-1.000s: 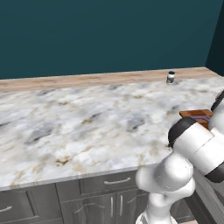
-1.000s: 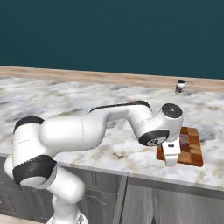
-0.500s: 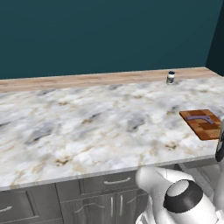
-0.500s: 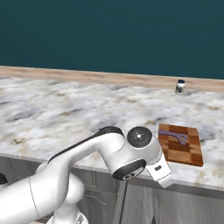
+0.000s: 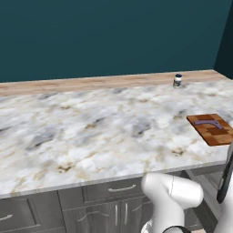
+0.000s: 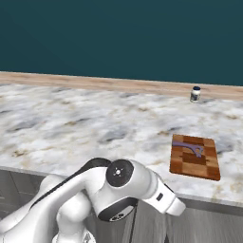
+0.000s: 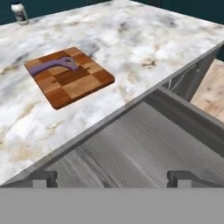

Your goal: Open the drawer on the right and place the cutting tools on the cutting board.

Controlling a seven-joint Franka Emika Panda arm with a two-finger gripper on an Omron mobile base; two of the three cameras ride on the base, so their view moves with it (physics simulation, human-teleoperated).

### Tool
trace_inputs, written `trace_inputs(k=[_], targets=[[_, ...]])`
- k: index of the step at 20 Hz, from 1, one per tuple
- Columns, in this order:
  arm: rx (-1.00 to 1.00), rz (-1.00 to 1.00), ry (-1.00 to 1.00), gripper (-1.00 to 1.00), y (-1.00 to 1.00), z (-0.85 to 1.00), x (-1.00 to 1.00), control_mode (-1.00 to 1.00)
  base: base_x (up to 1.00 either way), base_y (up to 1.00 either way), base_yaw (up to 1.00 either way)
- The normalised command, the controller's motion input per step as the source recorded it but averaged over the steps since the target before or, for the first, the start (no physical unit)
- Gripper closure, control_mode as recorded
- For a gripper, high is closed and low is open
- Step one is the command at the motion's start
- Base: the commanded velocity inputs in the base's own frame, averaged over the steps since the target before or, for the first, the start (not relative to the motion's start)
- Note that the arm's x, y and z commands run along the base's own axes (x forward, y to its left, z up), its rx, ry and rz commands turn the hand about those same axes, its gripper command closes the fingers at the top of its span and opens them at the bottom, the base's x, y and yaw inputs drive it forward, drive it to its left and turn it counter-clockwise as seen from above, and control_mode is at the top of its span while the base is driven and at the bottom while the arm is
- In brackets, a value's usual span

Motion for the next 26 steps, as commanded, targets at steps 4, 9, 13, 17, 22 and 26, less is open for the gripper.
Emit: trace_inputs(k=[4, 9, 13, 17, 22, 26], targets=[[-0.29, 0.21, 0.22, -1.0, 0.16, 0.01, -0.1, -1.0, 0.0, 0.0, 0.0], [-0.23, 0.21, 0.38, -1.0, 0.0, 0.0, 0.0, -1.0, 0.0, 0.0, 0.0], [-0.19, 0.23, 0.41, -1.0, 0.0, 0.0, -0.13, -1.0, 0.0, 0.0, 0.0], [-0.14, 0.26, 0.3, -1.0, 0.0, 0.0, -0.62, -1.0, 0.0, 0.0, 0.0], [-0.02, 0.26, 0.18, -1.0, 0.0, -0.06, -0.82, -1.0, 0.0, 0.0, 0.0], [0.07, 0.18, 0.19, -1.0, 0.01, -0.03, -0.36, -1.0, 0.0, 0.0, 0.0]])
